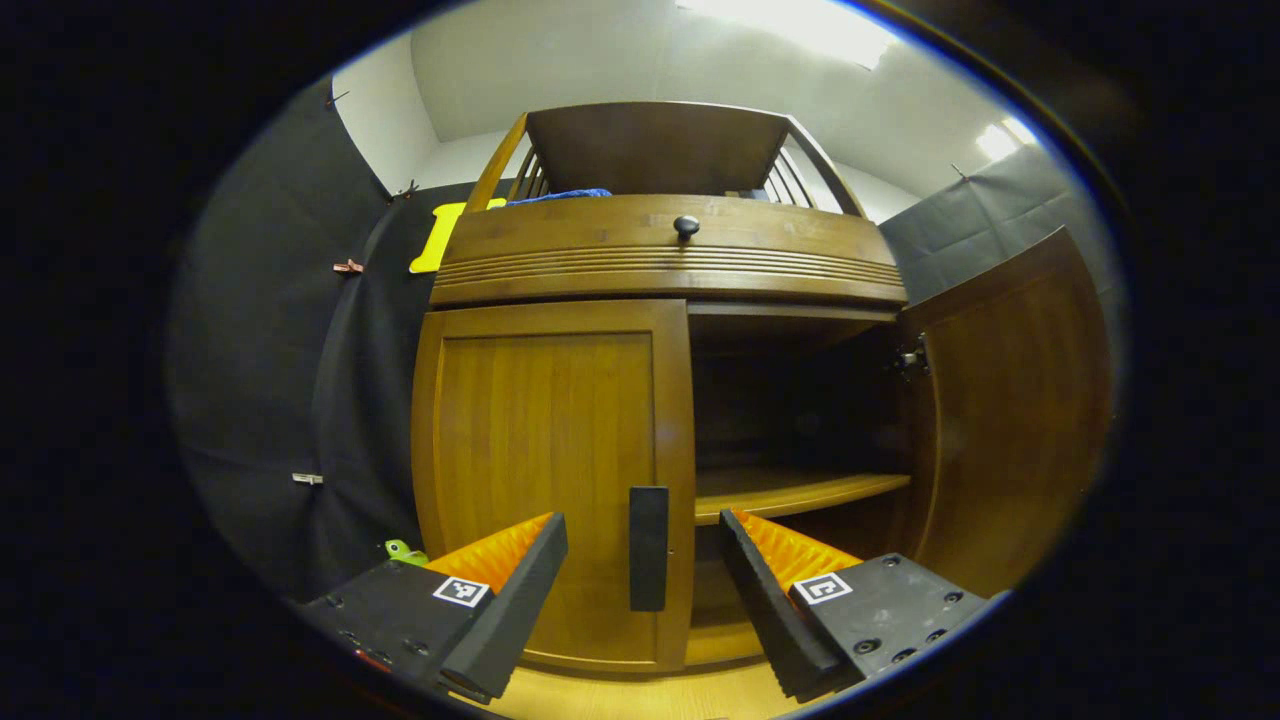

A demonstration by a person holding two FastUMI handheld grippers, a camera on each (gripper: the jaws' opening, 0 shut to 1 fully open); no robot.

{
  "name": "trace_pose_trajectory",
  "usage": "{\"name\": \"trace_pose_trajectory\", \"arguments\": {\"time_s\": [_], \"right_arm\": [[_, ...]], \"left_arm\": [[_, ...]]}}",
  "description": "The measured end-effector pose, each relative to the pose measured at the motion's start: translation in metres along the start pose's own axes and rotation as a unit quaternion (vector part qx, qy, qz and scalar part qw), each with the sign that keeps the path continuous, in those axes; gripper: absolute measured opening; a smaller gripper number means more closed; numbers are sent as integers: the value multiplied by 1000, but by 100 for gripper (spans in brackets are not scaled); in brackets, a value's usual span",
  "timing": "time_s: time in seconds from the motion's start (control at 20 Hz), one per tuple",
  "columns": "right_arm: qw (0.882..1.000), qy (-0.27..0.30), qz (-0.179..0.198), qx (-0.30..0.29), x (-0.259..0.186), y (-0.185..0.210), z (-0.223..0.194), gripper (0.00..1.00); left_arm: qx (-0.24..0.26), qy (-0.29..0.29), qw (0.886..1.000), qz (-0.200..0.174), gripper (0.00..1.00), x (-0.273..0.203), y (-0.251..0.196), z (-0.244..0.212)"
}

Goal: Open the right door of the double-door shoe cabinet with the right hand, and open the left door with the left hand.

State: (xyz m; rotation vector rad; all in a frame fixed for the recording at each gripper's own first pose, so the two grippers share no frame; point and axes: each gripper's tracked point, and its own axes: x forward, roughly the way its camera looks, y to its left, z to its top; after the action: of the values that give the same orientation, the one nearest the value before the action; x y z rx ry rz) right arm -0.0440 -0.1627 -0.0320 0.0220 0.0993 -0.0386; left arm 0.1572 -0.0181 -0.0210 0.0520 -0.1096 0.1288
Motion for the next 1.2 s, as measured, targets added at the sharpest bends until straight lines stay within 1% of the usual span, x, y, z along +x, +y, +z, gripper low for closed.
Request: {"name": "trace_pose_trajectory", "arguments": {"time_s": [0.05,0.15,0.2,0.35,0.5,0.6,0.65,0.7,0.75,0.8,0.85,0.95,1.05,1.2], "right_arm": [[1000,0,1,-6,2,1,-1,88],[1000,-4,4,-14,9,0,0,88],[1000,-7,7,-14,13,0,1,88],[1000,-14,21,-3,22,6,0,88],[999,-14,30,0,31,8,-5,88],[999,-12,29,-6,38,4,-9,88],[1000,-10,29,-6,39,2,-12,88],[1000,-8,28,-4,39,2,-14,88],[1000,-6,27,-2,38,0,-16,88],[1000,-5,24,-1,36,-2,-17,88],[1000,-5,19,-2,34,-5,-18,88],[1000,-5,8,-5,30,-12,-20,88],[1000,-2,3,-1,27,-15,-20,88],[1000,4,3,3,22,-18,-21,88]], "left_arm": [[-3,7,1000,-2,94,8,0,-7],[1,25,1000,-6,96,25,-2,-22],[7,30,1000,-2,94,29,-1,-27],[11,26,1000,10,96,53,0,-37],[9,20,1000,16,94,66,2,-39],[-3,32,999,7,89,75,-2,-45],[-8,34,999,5,84,78,-2,-46],[-5,34,999,12,81,81,3,-48],[-5,36,999,5,74,85,3,-49],[-12,41,999,-7,70,84,-4,-52],[-21,47,999,-17,59,85,-11,-55],[-2,39,999,-6,36,81,-8,-51],[3,39,999,-10,35,83,-9,-52],[-22,55,998,-21,32,80,-9,-52]]}}
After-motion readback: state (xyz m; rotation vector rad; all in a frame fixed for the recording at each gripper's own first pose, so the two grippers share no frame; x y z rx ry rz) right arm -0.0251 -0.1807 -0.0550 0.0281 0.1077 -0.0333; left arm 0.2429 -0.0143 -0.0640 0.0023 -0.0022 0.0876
